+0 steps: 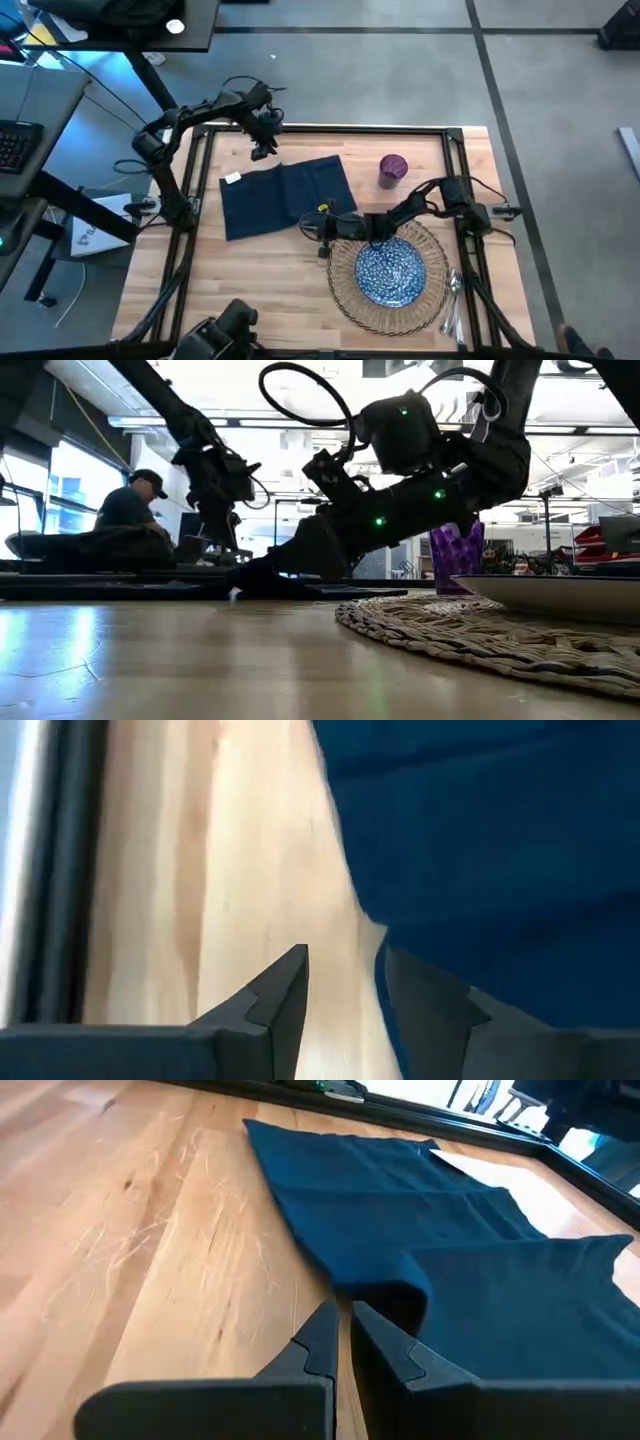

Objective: Set table place
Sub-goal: Fold the blue table napkin

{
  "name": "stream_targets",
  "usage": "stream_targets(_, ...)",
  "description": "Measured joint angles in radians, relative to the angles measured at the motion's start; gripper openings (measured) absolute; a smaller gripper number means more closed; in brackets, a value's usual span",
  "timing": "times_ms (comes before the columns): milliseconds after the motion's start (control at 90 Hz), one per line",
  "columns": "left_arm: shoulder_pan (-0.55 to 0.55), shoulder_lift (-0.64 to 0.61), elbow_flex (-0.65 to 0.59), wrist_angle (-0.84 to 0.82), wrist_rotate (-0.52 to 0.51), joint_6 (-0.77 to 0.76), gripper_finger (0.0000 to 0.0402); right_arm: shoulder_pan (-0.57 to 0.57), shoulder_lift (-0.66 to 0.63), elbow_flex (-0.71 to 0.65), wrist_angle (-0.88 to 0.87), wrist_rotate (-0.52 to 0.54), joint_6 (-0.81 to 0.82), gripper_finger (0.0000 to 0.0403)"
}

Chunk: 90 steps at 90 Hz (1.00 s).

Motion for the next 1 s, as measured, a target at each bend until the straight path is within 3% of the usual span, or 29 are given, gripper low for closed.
stream_targets(300, -0.014, 0.125, 0.016, -0.005, 0.0, 0.216, 0.0113, 0.0, 0.0, 0.0, -0.022, -0.043, -0.008, 0.0)
stream_targets(544, -0.047, 0.155, 0.016, -0.029, -0.002, 0.414, 0.0113, 0.0, 0.001, 0.0, -0.034, -0.044, -0.006, 0.0)
stream_targets(1000, -0.088, 0.156, -0.006, -0.028, -0.074, 0.427, 0.0113, 0.0, 0.001, 0.0, -0.036, -0.044, -0.005, 0.0)
